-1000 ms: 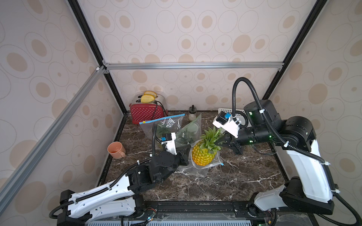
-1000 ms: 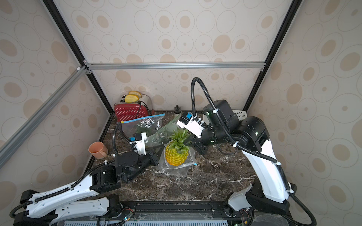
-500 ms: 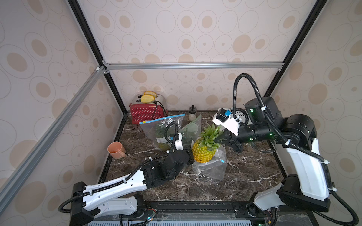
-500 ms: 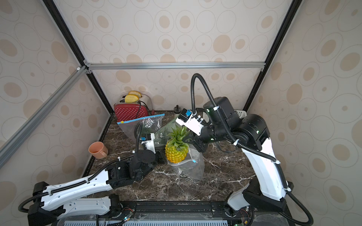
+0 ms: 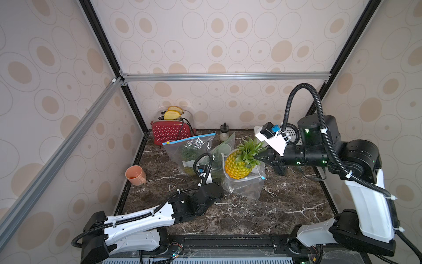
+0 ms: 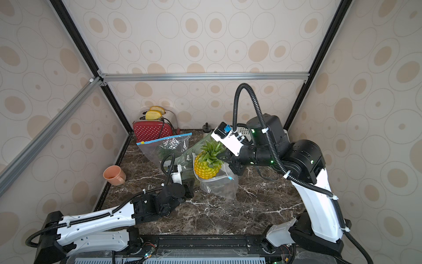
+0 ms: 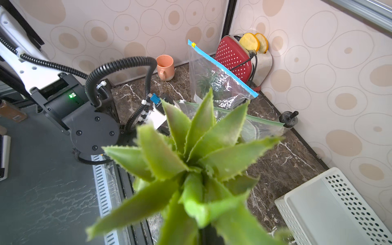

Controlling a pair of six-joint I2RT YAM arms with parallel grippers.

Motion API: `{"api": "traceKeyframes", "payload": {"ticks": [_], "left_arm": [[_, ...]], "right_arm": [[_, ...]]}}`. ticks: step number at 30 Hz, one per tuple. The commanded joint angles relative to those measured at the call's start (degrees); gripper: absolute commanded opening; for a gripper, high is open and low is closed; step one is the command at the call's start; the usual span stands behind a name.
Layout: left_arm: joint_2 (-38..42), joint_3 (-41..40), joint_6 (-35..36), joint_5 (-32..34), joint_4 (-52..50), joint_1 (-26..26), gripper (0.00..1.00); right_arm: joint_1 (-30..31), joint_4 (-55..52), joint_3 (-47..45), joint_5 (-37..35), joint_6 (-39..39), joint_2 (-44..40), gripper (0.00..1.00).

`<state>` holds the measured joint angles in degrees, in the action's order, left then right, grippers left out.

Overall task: Open the zip-top bag and take out the pineapple
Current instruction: Pick up the pineapple from the zipper food storage bag.

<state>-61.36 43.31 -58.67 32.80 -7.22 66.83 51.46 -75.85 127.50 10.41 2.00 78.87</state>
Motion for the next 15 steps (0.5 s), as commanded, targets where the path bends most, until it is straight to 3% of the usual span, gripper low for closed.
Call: {"api": "traceKeyframes", "payload": {"ticks": [1, 3, 6, 9, 15], "left_arm": [[1.3, -2.0, 0.9, 3.3, 7.9, 1.8, 0.59], [1.9, -3.4, 2.8, 5.2, 11.4, 4.3, 0.79], [1.0, -2.9, 7.0, 5.5, 15.8, 8.0, 0.92], [-2.7, 3.2, 12.0, 8.1, 13.2, 13.0, 0.98], [-12.9, 18.9, 17.8, 17.1, 5.0, 20.6, 0.99]], "right_arm": [[0.4, 10.6, -1.2, -3.7, -2.4, -2.3, 0.0], [0.5, 12.1, -2.5, -5.1, -3.9, -2.7, 0.0], [0.5, 14.1, -4.9, -7.9, -6.2, -2.8, 0.0], [0.4, 15.9, -7.3, -9.7, -7.7, -2.3, 0.0], [1.8, 16.9, -7.8, -10.3, -9.1, -0.7, 0.0]]}}
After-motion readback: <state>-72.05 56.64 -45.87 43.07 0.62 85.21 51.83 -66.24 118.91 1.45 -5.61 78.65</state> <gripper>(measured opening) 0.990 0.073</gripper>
